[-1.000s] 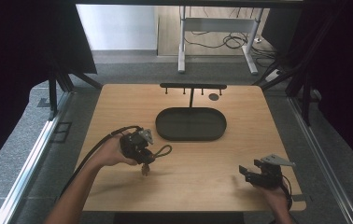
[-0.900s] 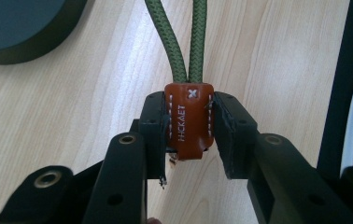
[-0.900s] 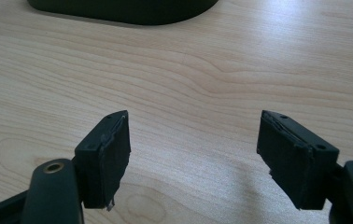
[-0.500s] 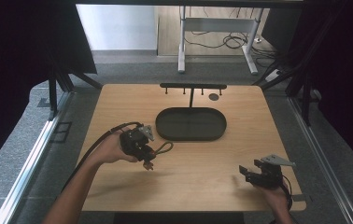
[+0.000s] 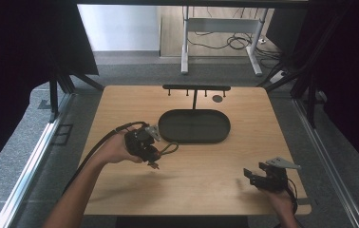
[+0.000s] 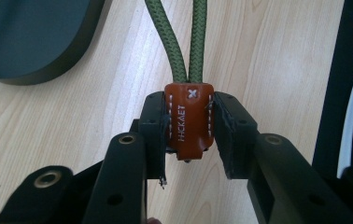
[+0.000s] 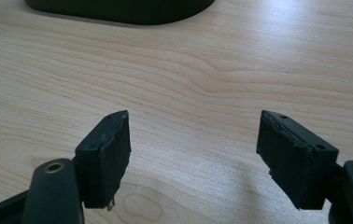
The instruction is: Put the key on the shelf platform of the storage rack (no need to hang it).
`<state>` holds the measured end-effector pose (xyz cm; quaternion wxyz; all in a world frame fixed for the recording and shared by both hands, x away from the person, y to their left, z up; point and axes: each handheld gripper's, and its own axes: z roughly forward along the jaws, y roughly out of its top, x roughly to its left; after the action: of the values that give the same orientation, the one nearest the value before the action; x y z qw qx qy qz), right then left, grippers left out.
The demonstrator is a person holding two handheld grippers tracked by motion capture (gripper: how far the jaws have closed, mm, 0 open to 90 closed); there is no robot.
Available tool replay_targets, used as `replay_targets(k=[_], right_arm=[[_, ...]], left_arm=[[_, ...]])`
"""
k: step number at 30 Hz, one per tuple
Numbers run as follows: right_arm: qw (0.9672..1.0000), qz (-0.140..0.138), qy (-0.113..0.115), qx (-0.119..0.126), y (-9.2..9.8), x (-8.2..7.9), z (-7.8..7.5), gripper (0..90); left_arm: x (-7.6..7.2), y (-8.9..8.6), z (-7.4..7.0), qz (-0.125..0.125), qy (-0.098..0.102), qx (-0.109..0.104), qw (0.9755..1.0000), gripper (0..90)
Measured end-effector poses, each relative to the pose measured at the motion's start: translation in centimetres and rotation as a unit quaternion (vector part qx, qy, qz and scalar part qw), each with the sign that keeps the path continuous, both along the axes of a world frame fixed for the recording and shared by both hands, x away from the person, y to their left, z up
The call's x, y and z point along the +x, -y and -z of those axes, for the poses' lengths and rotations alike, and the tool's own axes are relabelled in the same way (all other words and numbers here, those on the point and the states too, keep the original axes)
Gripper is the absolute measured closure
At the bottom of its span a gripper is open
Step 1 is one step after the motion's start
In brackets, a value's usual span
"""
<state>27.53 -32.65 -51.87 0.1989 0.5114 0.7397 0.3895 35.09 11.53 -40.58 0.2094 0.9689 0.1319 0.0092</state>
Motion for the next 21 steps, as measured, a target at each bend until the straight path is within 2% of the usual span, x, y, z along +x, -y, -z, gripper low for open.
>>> replay_targets(k=[21], right_arm=[[1.0,0.002,0.0,0.001,0.07,0.01,-0.03,26.5]], left_arm=[[0.86,0.9,-0.65,-0.002,0.002,0.005,1.0,66.7]])
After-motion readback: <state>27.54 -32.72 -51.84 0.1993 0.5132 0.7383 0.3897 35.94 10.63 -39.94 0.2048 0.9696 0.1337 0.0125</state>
